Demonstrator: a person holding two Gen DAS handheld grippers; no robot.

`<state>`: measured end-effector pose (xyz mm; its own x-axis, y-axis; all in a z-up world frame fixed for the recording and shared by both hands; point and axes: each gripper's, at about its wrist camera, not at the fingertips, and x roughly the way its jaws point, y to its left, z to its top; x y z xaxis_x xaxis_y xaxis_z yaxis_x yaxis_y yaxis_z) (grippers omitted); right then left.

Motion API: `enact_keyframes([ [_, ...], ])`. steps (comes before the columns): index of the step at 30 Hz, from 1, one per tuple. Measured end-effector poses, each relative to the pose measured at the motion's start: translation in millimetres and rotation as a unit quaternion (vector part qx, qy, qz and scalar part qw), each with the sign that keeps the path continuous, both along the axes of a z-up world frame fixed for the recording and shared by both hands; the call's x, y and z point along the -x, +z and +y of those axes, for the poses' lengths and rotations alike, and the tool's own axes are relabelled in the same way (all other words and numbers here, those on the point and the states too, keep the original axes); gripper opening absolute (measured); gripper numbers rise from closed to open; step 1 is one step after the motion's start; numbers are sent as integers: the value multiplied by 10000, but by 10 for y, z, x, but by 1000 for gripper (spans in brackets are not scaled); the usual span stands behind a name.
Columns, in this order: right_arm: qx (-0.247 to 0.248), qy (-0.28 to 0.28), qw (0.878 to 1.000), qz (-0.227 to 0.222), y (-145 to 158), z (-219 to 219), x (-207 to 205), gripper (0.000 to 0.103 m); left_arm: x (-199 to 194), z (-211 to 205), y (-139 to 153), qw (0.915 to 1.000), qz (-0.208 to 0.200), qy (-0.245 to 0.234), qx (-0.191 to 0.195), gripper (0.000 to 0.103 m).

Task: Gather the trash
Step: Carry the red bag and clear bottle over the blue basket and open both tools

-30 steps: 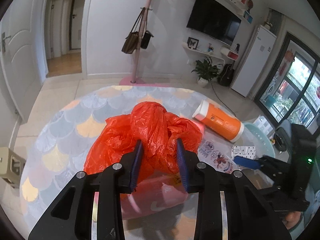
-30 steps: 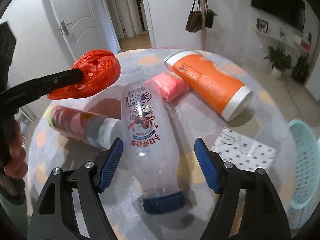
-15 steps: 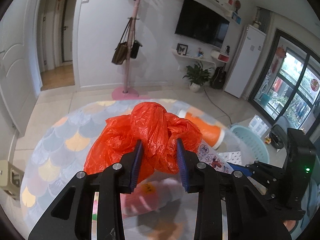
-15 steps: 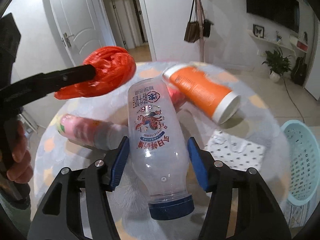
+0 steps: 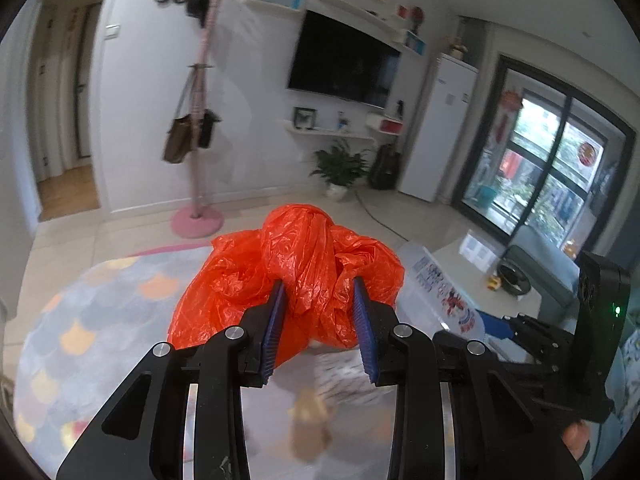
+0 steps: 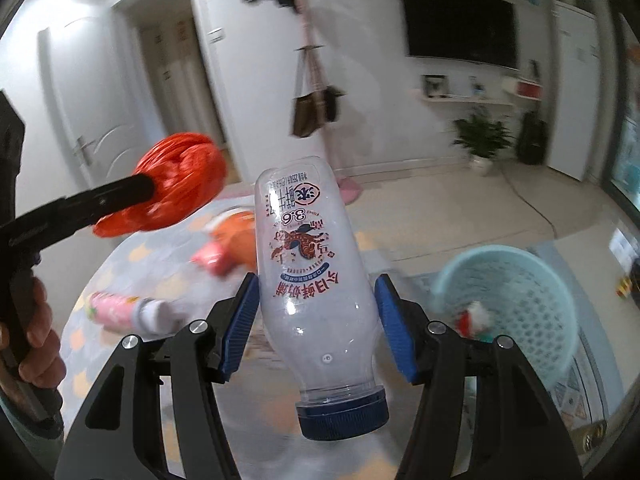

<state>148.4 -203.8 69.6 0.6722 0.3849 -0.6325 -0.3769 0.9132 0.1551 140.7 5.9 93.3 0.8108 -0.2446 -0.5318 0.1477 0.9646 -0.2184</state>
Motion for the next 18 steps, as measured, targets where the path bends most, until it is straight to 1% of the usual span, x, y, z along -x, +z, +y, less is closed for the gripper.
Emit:
enact_keyframes([
  [5, -45, -629, 9980, 66, -57, -591, -126, 56, -245, -490, -79, 9991, 111, -401, 12, 32],
  [9, -125, -1086, 9938, 186, -164, -1015, -219, 56, -486, -896, -205, 9971, 293, -695, -42, 32],
  [14, -232, -1745, 9829, 546, -447, -1482, -368, 56, -753, -1311, -424, 9934, 583, -985, -92, 32],
  [18, -405, -2239, 9689, 976, -750, -1806, -509, 56, -940, -1636, -662, 9889, 840, -1201, -241, 32],
])
